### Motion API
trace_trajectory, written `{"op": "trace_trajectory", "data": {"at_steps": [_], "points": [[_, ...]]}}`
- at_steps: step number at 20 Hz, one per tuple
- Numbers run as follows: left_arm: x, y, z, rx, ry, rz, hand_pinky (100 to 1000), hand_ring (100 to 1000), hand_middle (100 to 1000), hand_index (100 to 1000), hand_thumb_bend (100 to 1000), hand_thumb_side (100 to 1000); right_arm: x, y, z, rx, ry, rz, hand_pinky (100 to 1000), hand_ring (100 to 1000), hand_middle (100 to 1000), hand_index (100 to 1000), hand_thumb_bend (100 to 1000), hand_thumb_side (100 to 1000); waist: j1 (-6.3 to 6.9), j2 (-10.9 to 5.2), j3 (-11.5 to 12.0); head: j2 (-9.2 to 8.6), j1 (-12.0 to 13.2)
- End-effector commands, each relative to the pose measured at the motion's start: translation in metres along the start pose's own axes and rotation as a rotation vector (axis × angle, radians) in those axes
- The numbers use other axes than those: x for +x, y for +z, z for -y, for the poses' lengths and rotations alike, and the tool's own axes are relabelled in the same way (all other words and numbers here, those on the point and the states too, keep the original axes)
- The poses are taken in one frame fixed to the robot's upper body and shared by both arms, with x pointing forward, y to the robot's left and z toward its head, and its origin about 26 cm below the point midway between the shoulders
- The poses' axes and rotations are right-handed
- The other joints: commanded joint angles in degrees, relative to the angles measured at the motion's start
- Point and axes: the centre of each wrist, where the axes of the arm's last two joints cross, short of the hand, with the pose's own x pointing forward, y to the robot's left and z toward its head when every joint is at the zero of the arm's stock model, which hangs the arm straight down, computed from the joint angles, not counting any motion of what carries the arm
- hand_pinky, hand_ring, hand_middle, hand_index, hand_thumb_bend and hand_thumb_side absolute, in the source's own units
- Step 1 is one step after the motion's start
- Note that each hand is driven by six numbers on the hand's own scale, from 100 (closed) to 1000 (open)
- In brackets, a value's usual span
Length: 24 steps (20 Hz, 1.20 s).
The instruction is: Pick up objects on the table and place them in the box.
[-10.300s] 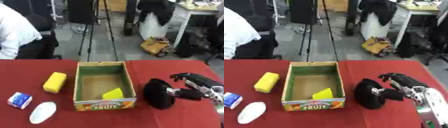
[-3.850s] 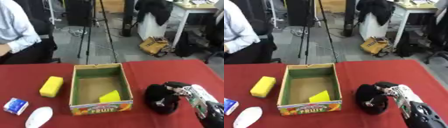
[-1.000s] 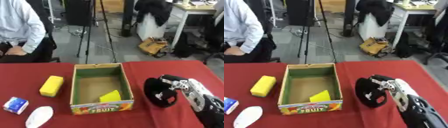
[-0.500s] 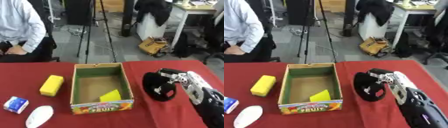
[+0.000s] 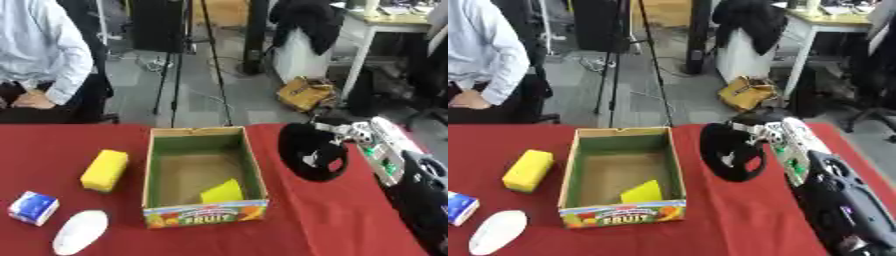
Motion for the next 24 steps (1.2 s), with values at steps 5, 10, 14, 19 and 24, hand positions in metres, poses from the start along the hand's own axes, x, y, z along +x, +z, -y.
{"op": "trace_trajectory", "data": {"at_steps": [5,10,14,19,24], "points": [[0.004,-0.006,-0.003,-0.009,-0.010,0.031,928,891,822,789,100,860,0.019,0.007,0.050,-0.099,0.051,0.051,100,418,359,433,100,158,-0.05,-1.46,0.3,0.60,-0.1],[0.004,-0.005,-0.003,-0.012,-0.007,0.030,928,891,823,789,100,861,0.041,0.004,0.067,-0.145,0.065,0.102,100,414,358,433,100,155,-0.19,-1.46,0.8,0.64,-0.2],[0.004,-0.005,-0.002,-0.017,0.001,0.031,928,891,824,790,100,861,0.067,-0.002,0.083,-0.192,0.079,0.153,100,408,357,430,100,151,-0.45,-1.42,2.0,0.46,-0.5],[0.005,-0.007,0.001,-0.023,0.017,0.035,927,891,824,790,100,860,0.088,-0.008,0.092,-0.233,0.086,0.181,100,405,356,429,100,151,-0.66,-1.27,3.8,0.10,-1.1],[0.008,-0.010,0.006,-0.030,0.044,0.047,927,891,823,790,100,859,0.099,-0.018,0.091,-0.268,0.069,0.171,100,397,354,429,100,160,-0.78,-0.76,6.6,-0.54,-3.4]]}}
